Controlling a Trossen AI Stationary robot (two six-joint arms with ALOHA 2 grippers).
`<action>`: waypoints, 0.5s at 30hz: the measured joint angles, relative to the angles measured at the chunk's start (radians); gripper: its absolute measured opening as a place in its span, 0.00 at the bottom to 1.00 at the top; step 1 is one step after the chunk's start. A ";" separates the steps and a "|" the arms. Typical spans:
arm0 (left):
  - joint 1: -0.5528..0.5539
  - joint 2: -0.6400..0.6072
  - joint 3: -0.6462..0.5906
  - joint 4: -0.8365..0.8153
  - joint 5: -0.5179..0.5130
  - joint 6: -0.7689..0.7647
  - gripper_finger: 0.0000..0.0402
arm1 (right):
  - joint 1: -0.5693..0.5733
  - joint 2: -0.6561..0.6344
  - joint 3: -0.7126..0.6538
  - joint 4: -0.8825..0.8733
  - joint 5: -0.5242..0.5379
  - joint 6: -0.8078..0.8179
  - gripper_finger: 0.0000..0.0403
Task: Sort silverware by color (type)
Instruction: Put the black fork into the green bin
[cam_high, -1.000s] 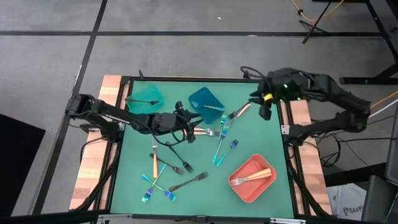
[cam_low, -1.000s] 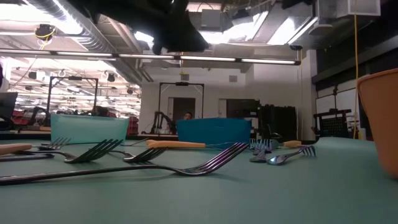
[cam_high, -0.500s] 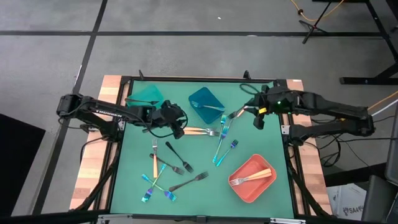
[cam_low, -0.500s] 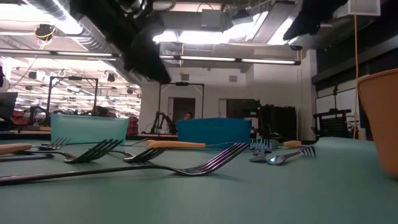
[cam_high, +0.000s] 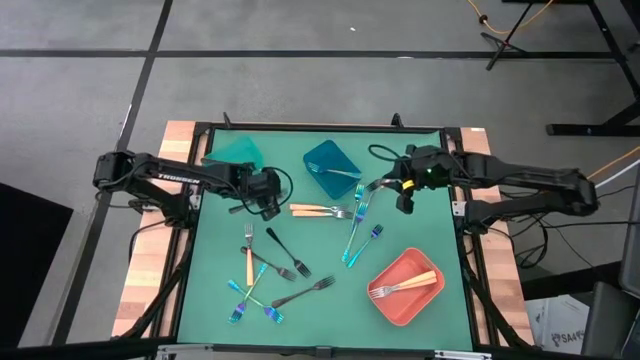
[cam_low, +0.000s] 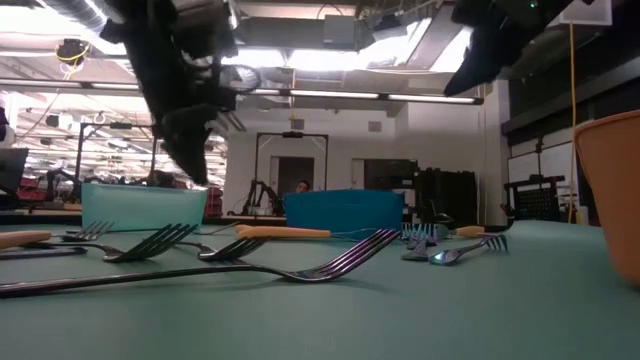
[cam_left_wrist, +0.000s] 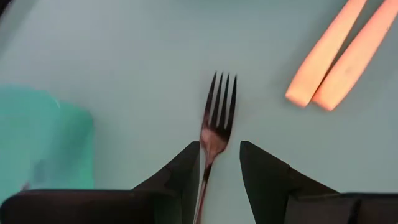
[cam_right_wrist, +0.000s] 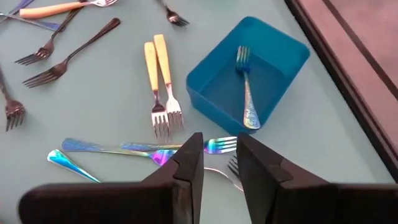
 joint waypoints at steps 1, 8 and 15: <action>0.005 0.000 -0.021 0.011 0.011 0.000 0.27 | 0.000 0.005 0.000 0.001 0.000 0.000 0.21; 0.029 0.000 -0.154 0.078 0.093 -0.010 0.27 | 0.000 0.009 0.000 0.015 -0.017 -0.001 0.21; 0.052 0.000 -0.209 0.089 0.086 -0.029 0.27 | 0.000 0.009 0.000 0.015 -0.017 0.000 0.21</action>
